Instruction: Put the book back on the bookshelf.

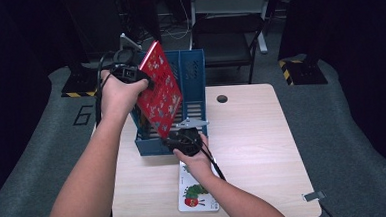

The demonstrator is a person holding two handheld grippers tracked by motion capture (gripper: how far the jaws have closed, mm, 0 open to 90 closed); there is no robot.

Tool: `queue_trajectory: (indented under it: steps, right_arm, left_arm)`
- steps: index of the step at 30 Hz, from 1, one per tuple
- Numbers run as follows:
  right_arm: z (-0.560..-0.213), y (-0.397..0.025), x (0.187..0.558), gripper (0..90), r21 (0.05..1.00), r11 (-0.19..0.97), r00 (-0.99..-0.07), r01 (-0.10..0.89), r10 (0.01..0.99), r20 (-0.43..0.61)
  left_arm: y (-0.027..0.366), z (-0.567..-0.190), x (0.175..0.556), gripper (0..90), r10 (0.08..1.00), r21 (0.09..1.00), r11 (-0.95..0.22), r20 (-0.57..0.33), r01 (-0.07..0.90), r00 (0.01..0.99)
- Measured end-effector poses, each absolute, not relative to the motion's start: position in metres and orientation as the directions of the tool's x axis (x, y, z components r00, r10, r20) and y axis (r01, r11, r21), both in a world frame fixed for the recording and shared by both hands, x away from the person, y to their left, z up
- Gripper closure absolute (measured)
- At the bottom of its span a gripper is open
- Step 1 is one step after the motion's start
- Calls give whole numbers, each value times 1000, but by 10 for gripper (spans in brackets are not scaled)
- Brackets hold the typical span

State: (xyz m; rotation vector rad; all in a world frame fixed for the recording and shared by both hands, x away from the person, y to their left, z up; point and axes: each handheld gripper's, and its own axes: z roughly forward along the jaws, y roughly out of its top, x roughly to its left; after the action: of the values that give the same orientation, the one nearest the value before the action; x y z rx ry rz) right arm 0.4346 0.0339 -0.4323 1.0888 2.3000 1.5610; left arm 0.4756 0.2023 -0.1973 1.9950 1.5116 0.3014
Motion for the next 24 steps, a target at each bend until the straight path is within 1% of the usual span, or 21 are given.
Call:
queue_trajectory:
  steps: [2,4,8,16,20,21,23,24]
  right_arm:
    - [-432,35,435,585,855,186,-725,484,632,274]
    - [-433,35,435,585,857,195,-727,476,636,259]
    - [-434,37,437,585,857,197,-731,477,630,262]
    - [-433,33,443,575,853,193,-709,485,658,253]
    - [-433,29,448,567,849,190,-700,493,667,257]
    - [-433,29,448,563,848,188,-696,495,670,258]
    - [-433,29,449,520,854,191,-696,484,676,244]
    - [-432,28,451,520,862,193,-705,468,670,233]
  left_arm:
    - [204,-197,476,788,930,587,-164,-175,793,322]
    - [203,-197,476,789,933,586,-155,-178,795,312]
    - [206,-198,476,789,936,580,-155,-173,800,307]
    - [204,-202,479,788,934,588,-133,-195,798,300]
    - [201,-202,479,788,936,589,-135,-189,797,297]
    - [201,-202,480,787,935,586,-142,-185,797,302]
    - [200,-204,480,787,936,583,-140,-185,801,298]
    - [200,-206,480,787,936,580,-137,-189,803,296]
